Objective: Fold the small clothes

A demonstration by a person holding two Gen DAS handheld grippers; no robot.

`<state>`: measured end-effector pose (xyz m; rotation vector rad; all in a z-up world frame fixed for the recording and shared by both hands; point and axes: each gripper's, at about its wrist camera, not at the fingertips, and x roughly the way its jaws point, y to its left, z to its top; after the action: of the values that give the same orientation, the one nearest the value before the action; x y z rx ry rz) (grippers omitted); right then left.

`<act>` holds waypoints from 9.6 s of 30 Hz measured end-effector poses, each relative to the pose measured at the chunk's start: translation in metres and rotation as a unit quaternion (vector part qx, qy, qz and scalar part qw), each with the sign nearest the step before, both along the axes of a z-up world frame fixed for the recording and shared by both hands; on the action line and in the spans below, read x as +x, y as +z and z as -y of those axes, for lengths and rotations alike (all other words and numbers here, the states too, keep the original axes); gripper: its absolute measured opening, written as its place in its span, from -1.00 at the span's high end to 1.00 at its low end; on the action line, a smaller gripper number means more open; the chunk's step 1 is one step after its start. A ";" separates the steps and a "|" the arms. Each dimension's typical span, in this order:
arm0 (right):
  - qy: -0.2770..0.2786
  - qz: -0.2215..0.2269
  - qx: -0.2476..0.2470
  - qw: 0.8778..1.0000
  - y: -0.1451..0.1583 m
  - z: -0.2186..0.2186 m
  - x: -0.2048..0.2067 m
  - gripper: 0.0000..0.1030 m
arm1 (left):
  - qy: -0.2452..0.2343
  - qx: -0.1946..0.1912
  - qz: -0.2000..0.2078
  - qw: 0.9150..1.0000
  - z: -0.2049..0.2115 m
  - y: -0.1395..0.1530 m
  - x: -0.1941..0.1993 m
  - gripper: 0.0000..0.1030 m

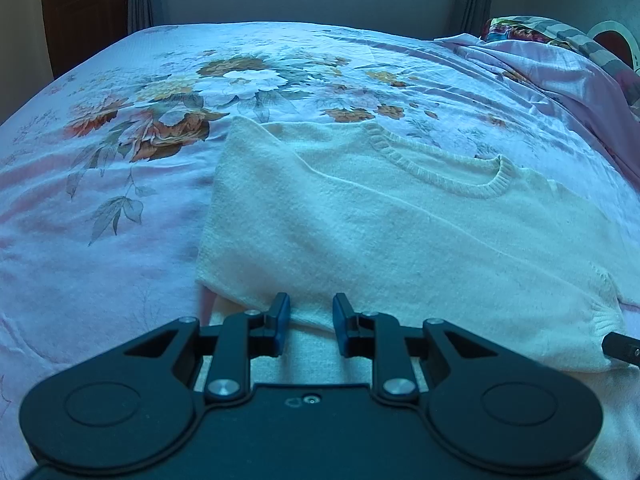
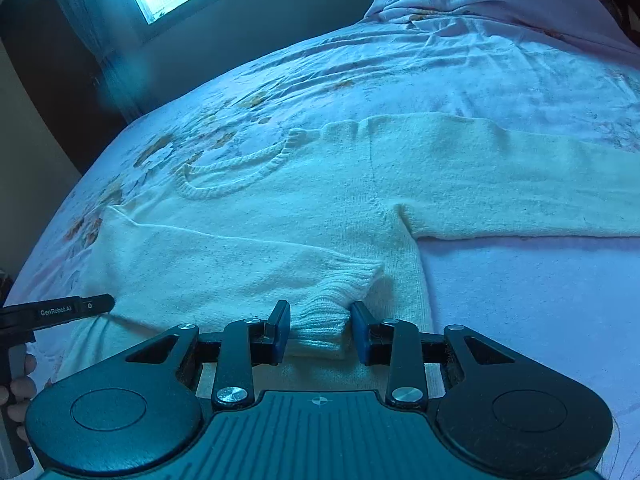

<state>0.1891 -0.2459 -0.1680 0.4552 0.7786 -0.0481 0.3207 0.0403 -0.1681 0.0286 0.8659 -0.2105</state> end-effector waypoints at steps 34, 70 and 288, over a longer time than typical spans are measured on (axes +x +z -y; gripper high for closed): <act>-0.026 -0.051 -0.138 0.989 0.033 0.030 0.008 0.79 | -0.046 0.001 -0.016 0.999 0.071 0.023 -0.039 0.41; -0.172 -0.109 -0.162 0.965 -0.014 0.222 -0.097 0.10 | -0.051 0.077 -0.006 0.996 0.150 -0.005 -0.061 0.36; 0.079 -0.079 -0.091 0.990 0.002 -0.049 -0.247 0.09 | 0.029 -0.049 -0.068 0.996 -0.114 0.012 -0.273 0.44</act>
<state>-0.0578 -0.1967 -0.1662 0.2170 0.9547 -0.0080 0.0473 0.1548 -0.1557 -0.1034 0.9893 -0.2012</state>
